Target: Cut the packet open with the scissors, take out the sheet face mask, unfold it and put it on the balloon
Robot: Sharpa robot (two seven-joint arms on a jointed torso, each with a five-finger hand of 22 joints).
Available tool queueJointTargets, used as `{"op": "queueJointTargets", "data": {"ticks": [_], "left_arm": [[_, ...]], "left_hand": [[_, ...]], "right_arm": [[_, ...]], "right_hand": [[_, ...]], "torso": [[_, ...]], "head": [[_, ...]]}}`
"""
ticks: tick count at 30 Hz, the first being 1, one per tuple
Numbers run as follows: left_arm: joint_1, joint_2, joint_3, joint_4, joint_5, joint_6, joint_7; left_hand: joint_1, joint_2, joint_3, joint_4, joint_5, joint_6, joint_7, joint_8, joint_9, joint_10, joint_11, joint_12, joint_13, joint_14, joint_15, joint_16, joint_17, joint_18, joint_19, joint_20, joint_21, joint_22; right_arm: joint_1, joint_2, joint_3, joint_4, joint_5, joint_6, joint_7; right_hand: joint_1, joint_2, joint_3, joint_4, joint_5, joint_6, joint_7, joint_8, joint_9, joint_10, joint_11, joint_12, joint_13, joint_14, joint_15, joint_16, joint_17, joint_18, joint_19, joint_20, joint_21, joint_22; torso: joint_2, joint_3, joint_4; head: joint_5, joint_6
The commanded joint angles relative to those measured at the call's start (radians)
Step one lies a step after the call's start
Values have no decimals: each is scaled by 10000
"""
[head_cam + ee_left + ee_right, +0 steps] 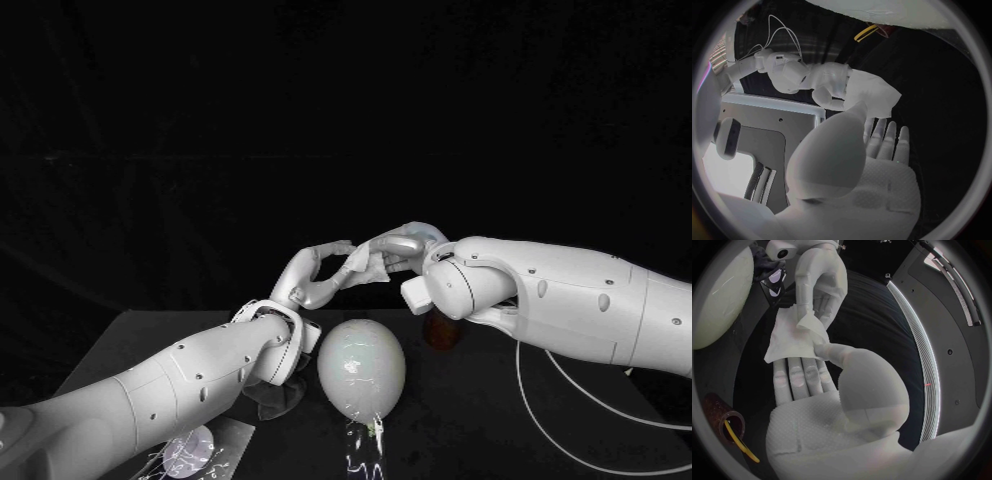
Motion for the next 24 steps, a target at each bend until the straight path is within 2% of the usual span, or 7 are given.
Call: {"op": "queueJointTargets", "data": {"ticks": [1, 3, 8, 10, 14, 22, 24], "left_arm": [[10, 47, 14, 2, 131, 186, 247], [10, 48, 17, -6, 190, 168, 209], [11, -6, 29, 57, 447, 204, 228], [11, -44, 38, 126, 575, 299, 255], [13, -165, 67, 379, 809, 593, 276], [35, -465, 114, 952, 887, 1500, -203], [43, -522, 119, 1027, 862, 1701, -381]], "left_hand": [[30, 177, 245, -36, -11, 299, 221, 123, 49, 897, 159, 130, 42, 570, 87, 159, 113, -151, 348, 5, 162, 54], [55, 269, 515, -82, -9, 524, 274, 222, 89, 1591, 53, 181, 54, 1143, 33, 311, 222, -141, 670, -7, 301, 97], [-7, 422, 824, -47, -6, 692, 324, 307, 127, 1874, -41, 164, 33, 1664, -46, 442, 313, -135, 1205, 15, 513, 170], [-116, 478, 1092, -10, -6, 795, 331, 365, 157, 2103, -93, 126, 20, 2040, -108, 516, 367, -238, 1707, 24, 701, 229], [-337, 378, 1477, -17, -9, 770, 361, 358, 170, 2169, -69, -94, 3, 1922, -75, 360, 285, -437, 1106, 5, 411, 61], [-599, 181, 1721, -79, -12, 595, 476, 273, 150, 1871, 34, -170, -10, 1419, 13, 87, 128, -527, 750, 12, 227, -47], [-677, 105, 1788, -136, -14, 523, 534, 239, 142, 1429, 88, -189, -29, 1139, 65, -40, 53, -587, 615, 12, 157, -81]], "right_arm": [[-3, -17, 6, 77, -261, 345, 10], [-8, -43, 3, 103, -311, 380, -2], [-22, -106, -10, 79, -408, 446, -37], [-31, -121, -17, 54, -452, 487, -57], [-66, -117, -53, -48, -568, 606, -117], [-206, -56, -129, -268, -879, 836, -189], [-234, -54, -140, -290, -949, 891, -197]], "right_hand": [[-87, -11, 0, -52, 45, 62, -1, 39, 9, 50, 5, -1, 14, 56, 18, 41, 10, 113, -36, -39, 62, 17], [-87, -11, 0, -52, 45, 62, -1, 39, 9, 50, 5, -1, 14, 56, 18, 41, 10, 113, -36, -39, 62, 17], [-87, -11, 0, -52, 45, 62, -1, 39, 9, 50, 5, -1, 14, 56, 18, 41, 10, 113, -36, -39, 62, 17], [-94, -9, -4, -55, 35, 65, -2, 40, 9, 53, 5, 0, 14, 58, 18, 43, 11, 113, -42, -39, 67, 22], [-100, -9, -8, -59, 21, 66, -2, 40, 9, 54, 5, -1, 14, 59, 18, 44, 12, 113, -48, -39, 73, 28], [-128, 16, -20, -80, -75, 63, -1, 35, 7, 50, 6, -7, 12, 59, 18, 49, 15, 113, -87, -38, 109, 63], [-130, 24, -20, -86, -96, 63, -2, 34, 6, 49, 5, -8, 11, 57, 19, 49, 15, 113, -94, -39, 117, 71]], "torso": [[-3, 2, -5], [-4, 4, -5], [-9, 2, -7], [-9, 3, -8], [-7, 1, -10], [0, 8, 4], [2, 6, 1]], "head": [[10, -1], [10, -3], [-11, 14], [-13, 8], [-37, -8], [-78, -72], [-82, -81]]}}
